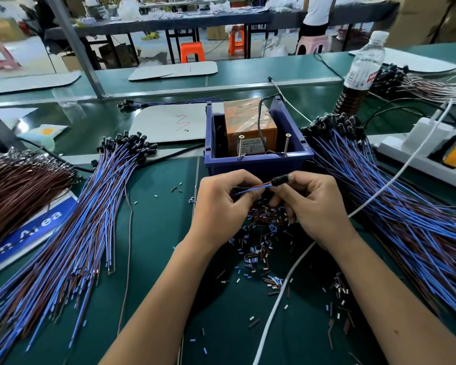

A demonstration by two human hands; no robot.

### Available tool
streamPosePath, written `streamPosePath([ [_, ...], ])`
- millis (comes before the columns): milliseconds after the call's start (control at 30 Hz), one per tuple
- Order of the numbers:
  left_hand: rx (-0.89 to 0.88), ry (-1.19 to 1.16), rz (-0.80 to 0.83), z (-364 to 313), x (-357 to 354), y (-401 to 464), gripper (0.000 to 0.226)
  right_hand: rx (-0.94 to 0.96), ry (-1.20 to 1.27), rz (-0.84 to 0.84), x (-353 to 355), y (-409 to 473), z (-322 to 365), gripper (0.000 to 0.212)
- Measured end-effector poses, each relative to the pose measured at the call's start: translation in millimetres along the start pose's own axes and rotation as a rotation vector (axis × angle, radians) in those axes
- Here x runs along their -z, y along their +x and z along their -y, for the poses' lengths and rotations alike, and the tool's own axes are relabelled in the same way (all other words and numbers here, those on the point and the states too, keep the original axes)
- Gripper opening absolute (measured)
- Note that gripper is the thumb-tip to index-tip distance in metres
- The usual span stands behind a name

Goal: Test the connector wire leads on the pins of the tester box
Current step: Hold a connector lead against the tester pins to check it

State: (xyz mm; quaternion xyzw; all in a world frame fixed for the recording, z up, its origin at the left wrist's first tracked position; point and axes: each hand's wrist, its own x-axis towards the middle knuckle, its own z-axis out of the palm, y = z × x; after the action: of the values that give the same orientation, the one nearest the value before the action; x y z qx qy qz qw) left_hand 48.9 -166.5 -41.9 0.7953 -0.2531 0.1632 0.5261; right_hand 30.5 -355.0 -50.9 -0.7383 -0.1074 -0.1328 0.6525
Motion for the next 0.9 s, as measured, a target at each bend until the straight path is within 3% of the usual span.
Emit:
streamPosePath([
  [200,0.109,-0.114,0.02,0.9,1.3,0.7,0.009,0.007,0.027,0.008,-0.3,-0.1,1.7,0.019],
  [433,0.233,-0.314,-0.062,-0.5,2.4,4.8,0.013,-0.011,0.055,-0.117,13.8,5.6,-2.4,0.015],
  [533,0.231,-0.317,-0.052,-1.9,-2.4,4.3,0.015,0.03,0.052,-0.056,4.9,4.3,-4.5,0.005],
  [900,0.22,-0.315,-0.081,-14.8,-6.1,1.4,0.013,0.063,0.101,-0.071,0.3,-0.3,1.2,0.006],
])
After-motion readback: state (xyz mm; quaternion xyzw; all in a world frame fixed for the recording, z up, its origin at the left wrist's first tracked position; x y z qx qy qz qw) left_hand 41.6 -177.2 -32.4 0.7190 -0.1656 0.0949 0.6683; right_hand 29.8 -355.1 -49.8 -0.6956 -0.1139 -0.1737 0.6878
